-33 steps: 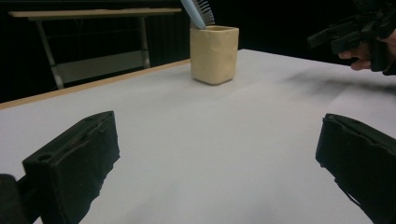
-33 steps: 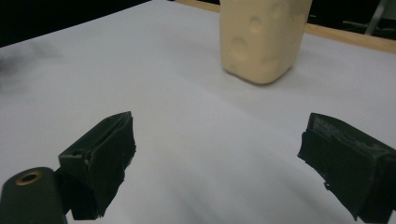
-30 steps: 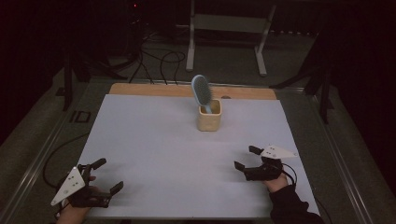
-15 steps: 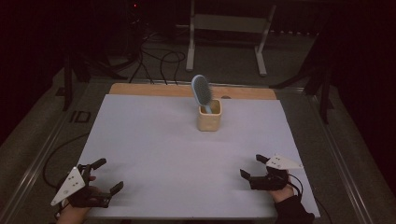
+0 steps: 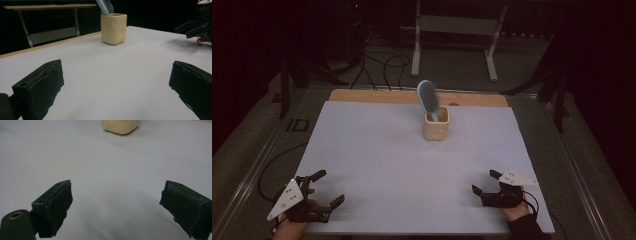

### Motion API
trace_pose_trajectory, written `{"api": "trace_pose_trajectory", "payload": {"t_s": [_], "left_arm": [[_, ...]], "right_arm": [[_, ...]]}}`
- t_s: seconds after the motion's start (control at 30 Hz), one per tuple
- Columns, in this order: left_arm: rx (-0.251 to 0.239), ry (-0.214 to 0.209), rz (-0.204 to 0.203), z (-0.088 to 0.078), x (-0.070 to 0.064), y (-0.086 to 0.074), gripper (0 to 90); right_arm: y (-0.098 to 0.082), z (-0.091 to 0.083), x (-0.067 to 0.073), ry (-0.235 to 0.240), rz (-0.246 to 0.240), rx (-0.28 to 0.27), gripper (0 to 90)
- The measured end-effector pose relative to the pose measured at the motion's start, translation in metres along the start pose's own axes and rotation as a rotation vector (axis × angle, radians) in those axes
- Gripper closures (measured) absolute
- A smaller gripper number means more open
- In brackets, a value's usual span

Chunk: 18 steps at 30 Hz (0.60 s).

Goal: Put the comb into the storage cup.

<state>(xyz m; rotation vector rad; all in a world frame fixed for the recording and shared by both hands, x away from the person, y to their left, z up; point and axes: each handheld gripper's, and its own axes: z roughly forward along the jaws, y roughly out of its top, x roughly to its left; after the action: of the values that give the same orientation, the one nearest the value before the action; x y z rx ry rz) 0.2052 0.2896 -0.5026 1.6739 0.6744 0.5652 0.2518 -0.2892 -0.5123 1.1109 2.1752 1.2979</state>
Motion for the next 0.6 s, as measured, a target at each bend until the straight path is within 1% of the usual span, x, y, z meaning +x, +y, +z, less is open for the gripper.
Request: {"api": "trace_pose_trajectory", "payload": {"t_s": [0.07, 0.2, 0.23, 0.3, 0.33, 0.43, 0.6], "left_arm": [[-0.001, 0.002, 0.000, -0.0003, -0.0002, 0.0001, 0.0], [-0.001, 0.002, 0.002, -0.0004, 0.0001, -0.0001, 0.0], [-0.001, 0.000, 0.001, -0.0004, 0.0000, -0.0001, 0.0], [-0.001, -0.002, 0.003, -0.0003, -0.0004, -0.0001, 0.0], [-0.002, -0.003, 0.002, -0.0002, -0.0005, -0.0001, 0.0], [-0.003, -0.001, 0.000, -0.0005, -0.0003, -0.0002, 0.0], [-0.002, 0.000, -0.001, -0.0006, 0.0001, -0.0003, 0.0]], "right_arm": [[-0.0003, 0.0024, 0.0006, 0.012, -0.002, 0.000, 9.6], [0.0013, 0.0042, 0.0024, 0.018, -0.016, -0.003, 9.6], [0.0017, 0.0046, 0.0025, 0.015, -0.015, -0.002, 9.6], [0.0019, 0.0048, 0.0028, 0.005, -0.032, -0.004, 9.6], [0.0018, 0.0044, 0.0029, 0.006, -0.034, -0.008, 9.6], [0.0018, 0.0041, 0.0030, 0.010, -0.027, -0.007, 9.6], [0.0026, 0.0038, 0.0044, 0.021, -0.032, -0.011, 9.6]]}}
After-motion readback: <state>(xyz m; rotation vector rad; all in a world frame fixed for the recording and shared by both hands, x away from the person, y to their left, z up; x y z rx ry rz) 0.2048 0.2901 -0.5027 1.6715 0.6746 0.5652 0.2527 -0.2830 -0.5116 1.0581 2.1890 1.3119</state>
